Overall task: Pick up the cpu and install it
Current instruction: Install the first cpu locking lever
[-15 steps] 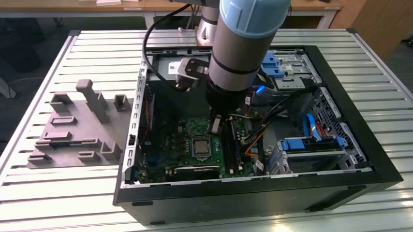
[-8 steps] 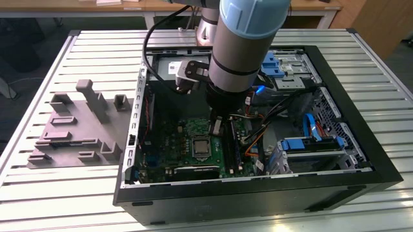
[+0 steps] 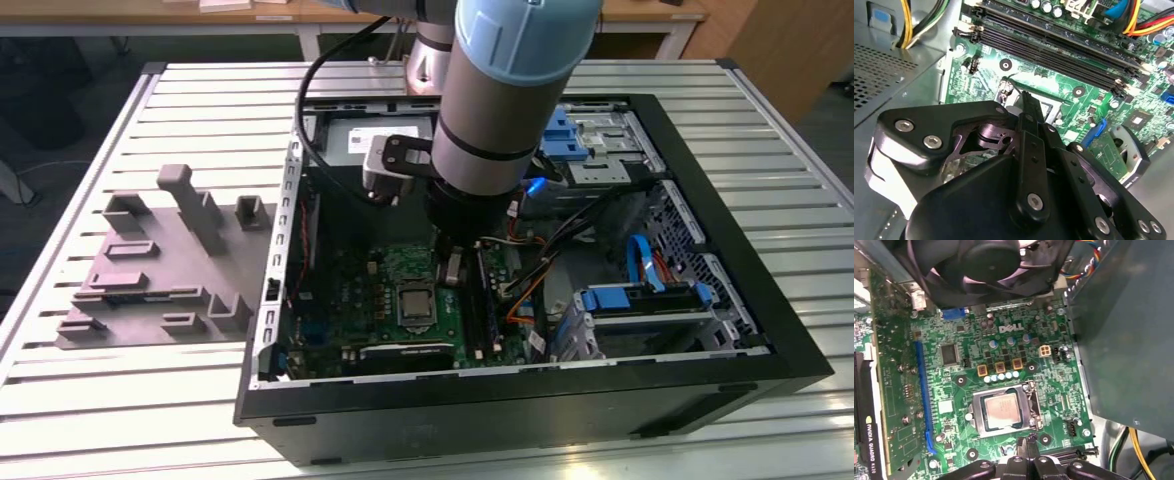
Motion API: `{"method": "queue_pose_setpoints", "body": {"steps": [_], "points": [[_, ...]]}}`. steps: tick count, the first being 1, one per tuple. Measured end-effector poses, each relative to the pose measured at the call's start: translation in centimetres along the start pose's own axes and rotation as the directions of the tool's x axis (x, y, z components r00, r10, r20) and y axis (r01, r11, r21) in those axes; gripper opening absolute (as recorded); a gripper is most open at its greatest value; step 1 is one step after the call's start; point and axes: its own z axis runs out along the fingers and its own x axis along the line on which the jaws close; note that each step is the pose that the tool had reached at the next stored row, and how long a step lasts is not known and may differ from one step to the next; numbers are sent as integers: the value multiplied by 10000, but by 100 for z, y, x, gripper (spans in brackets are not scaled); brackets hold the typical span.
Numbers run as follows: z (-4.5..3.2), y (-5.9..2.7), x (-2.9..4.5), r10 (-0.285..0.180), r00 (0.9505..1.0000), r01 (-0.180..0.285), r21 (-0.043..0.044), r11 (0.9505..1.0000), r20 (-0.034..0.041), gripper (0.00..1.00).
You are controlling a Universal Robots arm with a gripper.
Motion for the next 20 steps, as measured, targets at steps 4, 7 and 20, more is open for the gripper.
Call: {"method": "queue_pose_setpoints", "body": {"steps": [4,7,20], "points": [[8,-2,3,-260,9995,260,12,9997,-168,11],[21,-3,7,-395,9989,396,41,9992,-239,11],[69,-22,109,-997,9946,999,60,9950,-298,11]]}}
